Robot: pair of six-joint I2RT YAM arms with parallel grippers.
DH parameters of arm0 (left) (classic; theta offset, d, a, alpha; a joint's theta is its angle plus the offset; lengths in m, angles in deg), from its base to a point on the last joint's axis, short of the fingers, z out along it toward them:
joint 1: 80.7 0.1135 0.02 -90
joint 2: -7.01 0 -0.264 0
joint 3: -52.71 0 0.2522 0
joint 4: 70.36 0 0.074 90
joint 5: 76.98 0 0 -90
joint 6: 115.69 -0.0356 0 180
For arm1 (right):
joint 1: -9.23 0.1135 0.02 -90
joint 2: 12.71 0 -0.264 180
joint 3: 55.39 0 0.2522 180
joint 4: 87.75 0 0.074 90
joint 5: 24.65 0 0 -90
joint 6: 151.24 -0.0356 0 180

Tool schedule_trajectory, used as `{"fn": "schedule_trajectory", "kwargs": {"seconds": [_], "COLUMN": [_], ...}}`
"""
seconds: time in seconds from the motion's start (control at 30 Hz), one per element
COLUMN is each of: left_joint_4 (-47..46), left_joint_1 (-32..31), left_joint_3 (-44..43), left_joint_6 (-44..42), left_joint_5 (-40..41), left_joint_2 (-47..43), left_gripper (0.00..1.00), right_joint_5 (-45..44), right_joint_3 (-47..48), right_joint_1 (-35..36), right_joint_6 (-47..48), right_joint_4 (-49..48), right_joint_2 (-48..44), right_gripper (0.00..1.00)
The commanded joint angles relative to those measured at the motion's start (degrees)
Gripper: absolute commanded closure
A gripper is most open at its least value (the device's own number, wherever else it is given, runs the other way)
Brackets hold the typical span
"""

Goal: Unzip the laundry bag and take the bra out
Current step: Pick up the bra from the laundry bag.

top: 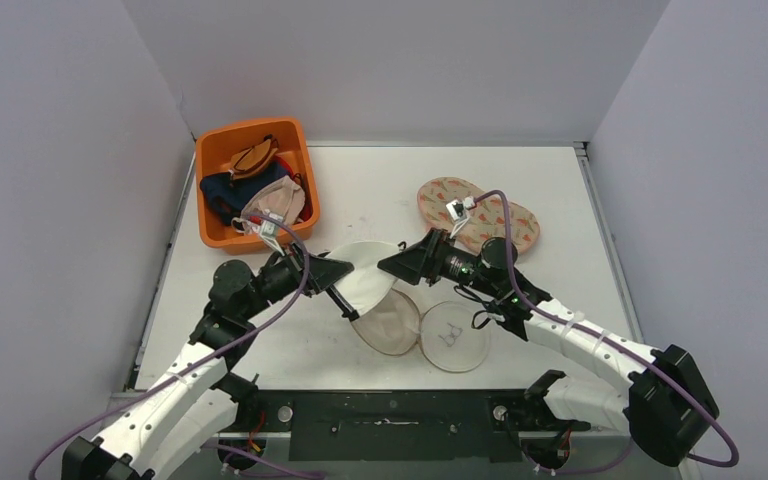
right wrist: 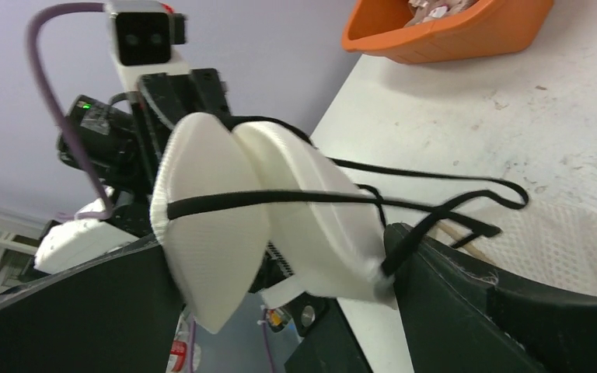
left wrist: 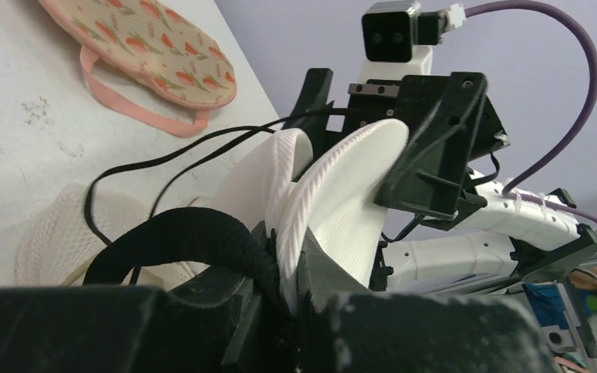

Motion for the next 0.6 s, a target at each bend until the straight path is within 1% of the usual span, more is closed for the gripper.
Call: {"fn": "schedule_trajectory", "kwargs": {"seconds": [0.0, 0.03, 0.07, 0.13, 0.23, 0.33, 0.4, 0.57], "left_joint_4": [5.0, 5.8, 6.3, 7.5, 7.5, 5.9, 4.0, -1.4], "left_joint_1": [-0.3, -0.3, -0.3, -0.3, -0.4, -0.4, -0.4, -0.7], "left_joint_3": [-5.9, -6.7, -7.4, -9.2, -11.4, -12.8, -12.9, -11.5], "left_joint_6": [-8.0, -8.6, -9.3, -10.6, -11.3, -10.5, -9.1, -4.8], "left_joint_5": [-0.7, -1.0, -1.4, -1.9, -2.9, -3.6, -4.1, -4.9], "left_joint_2": [-3.2, -3.6, -3.9, -4.1, -4.0, -3.4, -2.9, -1.8], "left_gripper": [1.0, 1.0, 1.0, 1.0, 1.0, 1.0, 1.0, 1.0], "right_joint_5": [-2.0, -2.0, -1.6, -0.4, 1.3, 2.3, 3.0, 2.1], "right_joint_3": [2.7, 2.6, 2.6, 2.5, 2.6, 2.2, 2.3, 3.1], "right_joint_1": [0.4, 0.4, 0.3, 0.2, 0.2, 0.1, 0.2, 0.3], "right_joint_6": [7.4, 8.6, 9.5, 10.9, 10.9, 8.6, 6.5, 4.9], "right_joint_4": [3.4, 4.2, 4.5, 4.6, 2.9, -1.7, -5.3, -8.3], "right_joint_2": [-2.1, -3.0, -3.8, -5.2, -6.2, -6.2, -5.2, -3.8], "right_gripper": [0.01, 0.02, 0.06, 0.1, 0.1, 0.1, 0.1, 0.1]}}
